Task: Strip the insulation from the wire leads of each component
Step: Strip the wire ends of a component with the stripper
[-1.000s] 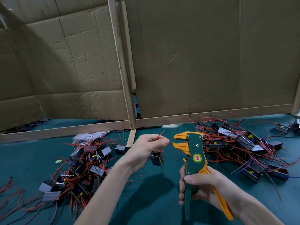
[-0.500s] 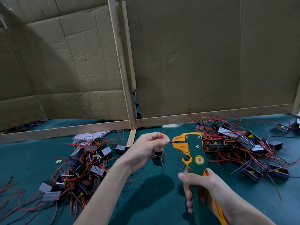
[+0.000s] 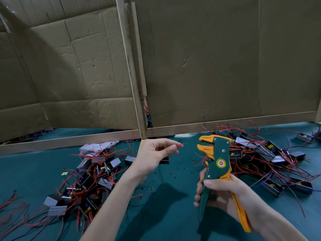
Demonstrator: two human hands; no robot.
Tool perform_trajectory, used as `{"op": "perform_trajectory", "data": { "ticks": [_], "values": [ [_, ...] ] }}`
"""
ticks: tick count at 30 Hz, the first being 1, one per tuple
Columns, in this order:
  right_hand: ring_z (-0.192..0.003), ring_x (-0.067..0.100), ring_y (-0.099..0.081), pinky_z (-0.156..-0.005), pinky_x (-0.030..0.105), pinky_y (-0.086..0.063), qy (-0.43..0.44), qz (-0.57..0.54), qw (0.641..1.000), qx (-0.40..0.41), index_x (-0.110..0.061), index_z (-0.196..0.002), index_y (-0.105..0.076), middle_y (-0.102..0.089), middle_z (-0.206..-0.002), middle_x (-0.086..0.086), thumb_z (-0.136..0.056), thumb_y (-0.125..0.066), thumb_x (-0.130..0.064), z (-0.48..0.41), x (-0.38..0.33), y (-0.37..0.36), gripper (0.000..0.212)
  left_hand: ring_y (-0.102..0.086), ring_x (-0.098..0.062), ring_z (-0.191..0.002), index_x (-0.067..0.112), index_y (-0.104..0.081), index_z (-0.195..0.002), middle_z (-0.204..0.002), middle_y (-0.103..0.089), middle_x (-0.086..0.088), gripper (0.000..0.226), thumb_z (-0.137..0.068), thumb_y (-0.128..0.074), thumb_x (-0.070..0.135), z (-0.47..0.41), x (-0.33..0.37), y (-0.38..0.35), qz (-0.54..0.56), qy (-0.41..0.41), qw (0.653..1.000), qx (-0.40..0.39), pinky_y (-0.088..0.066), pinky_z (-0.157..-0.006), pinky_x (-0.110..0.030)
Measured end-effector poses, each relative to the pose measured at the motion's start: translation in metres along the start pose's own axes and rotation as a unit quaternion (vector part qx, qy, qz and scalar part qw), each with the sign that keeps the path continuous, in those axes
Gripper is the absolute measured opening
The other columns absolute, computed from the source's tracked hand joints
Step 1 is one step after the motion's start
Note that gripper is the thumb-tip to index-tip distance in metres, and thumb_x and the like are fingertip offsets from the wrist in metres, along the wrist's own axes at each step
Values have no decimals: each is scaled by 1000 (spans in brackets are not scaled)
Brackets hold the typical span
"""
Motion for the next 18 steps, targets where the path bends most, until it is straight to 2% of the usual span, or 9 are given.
{"op": "perform_trajectory", "data": {
  "ticks": [3, 9, 13, 18],
  "values": [
    [-71, 41, -63, -69, 51, -55, -20, 11, 999, -27, 1, -86, -67, -59, -79, 29, -57, -79, -7, 1, 5, -7, 33, -58, -2, -66, 18, -73, -84, -68, -71, 7, 13, -86, -66, 8, 1, 6, -3, 2, -3, 1000, -2, -46, -63, -13],
    [-71, 40, -63, -71, 51, -54, -32, 21, 996, -75, 2, -87, -67, -59, -79, 29, -61, -81, -6, 1, 11, -16, 31, -47, 0, -57, 17, -71, -81, -65, -65, 10, 11, -89, -64, 14, 5, 7, -17, -20, 17, 998, -48, -39, -55, -12],
    [-73, 40, -62, -72, 52, -53, -39, 38, 996, -76, 2, -88, -66, -59, -80, 30, -57, -88, -11, 0, 14, -12, 40, -42, -2, -53, 18, -70, -80, -63, -63, 10, 13, -90, -62, 15, 7, 6, -21, -15, 32, 997, -70, -35, -49, -13],
    [-72, 42, -62, -73, 52, -53, -47, 81, 994, -63, 1, -84, -66, -60, -79, 30, -54, -91, -16, -1, 17, -7, 43, -42, -5, -56, 21, -70, -78, -62, -62, 11, 16, -91, -62, 16, 8, 5, -23, -30, 42, 995, -86, -33, -51, -15]
  ]
}}
Point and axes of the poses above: each hand's wrist, its own z-axis away from the middle knuckle, its own y-axis out of the back of the hand, x = y × z, the point moved 10 cm from there along -z, towards the middle knuckle
